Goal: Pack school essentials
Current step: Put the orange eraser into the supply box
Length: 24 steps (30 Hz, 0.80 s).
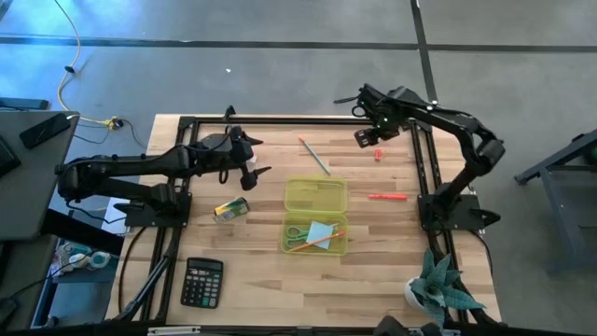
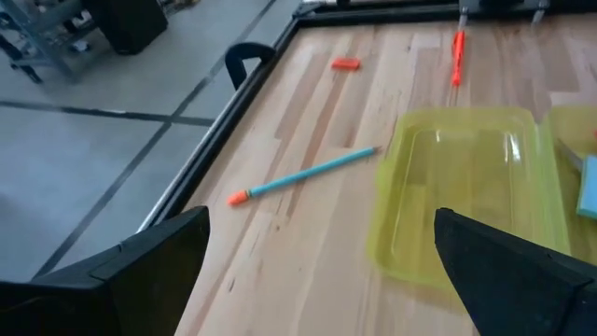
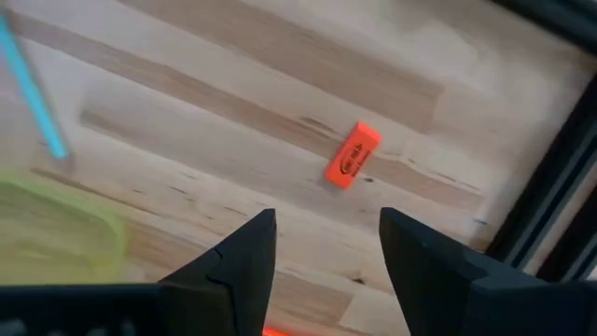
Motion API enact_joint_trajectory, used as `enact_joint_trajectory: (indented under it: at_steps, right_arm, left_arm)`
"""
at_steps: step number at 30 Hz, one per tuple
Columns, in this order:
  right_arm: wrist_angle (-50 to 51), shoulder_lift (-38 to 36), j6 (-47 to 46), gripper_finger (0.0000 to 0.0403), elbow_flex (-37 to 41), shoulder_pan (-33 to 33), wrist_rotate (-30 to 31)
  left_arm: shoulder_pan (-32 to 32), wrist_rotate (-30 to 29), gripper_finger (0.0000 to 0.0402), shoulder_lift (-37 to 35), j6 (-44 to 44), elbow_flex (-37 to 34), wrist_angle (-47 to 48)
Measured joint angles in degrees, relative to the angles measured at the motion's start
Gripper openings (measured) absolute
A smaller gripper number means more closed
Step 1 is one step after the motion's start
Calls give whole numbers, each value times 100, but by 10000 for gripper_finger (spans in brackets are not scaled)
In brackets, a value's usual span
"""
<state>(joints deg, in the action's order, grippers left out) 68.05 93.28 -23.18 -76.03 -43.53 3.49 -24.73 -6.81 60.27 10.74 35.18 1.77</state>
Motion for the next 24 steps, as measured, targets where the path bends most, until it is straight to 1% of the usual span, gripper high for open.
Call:
enact_joint_trajectory:
  at_steps: [7,9,12,16,19,24]
  right_arm:
    - [25,266,122,172,40,-135,-92]
    - [-49,248,116,172,266,-178,-103]
    - [-197,144,-47,172,813,-241,-97]
    - [-720,-71,-252,171,1332,-273,-120]
    - [-1135,-180,-464,171,1506,-273,-143]
    - [-1784,-145,-817,171,1715,-275,-140]
  left_arm:
    - [0,7,400,0,0,0,20]
    - [0,7,400,0,35,0,20]
    - [0,7,400,0,52,0,18]
    - [0,7,400,0,115,0,-31]
    - [0,7,400,0,150,0,-124]
    - [2,7,400,-4,146,0,-216]
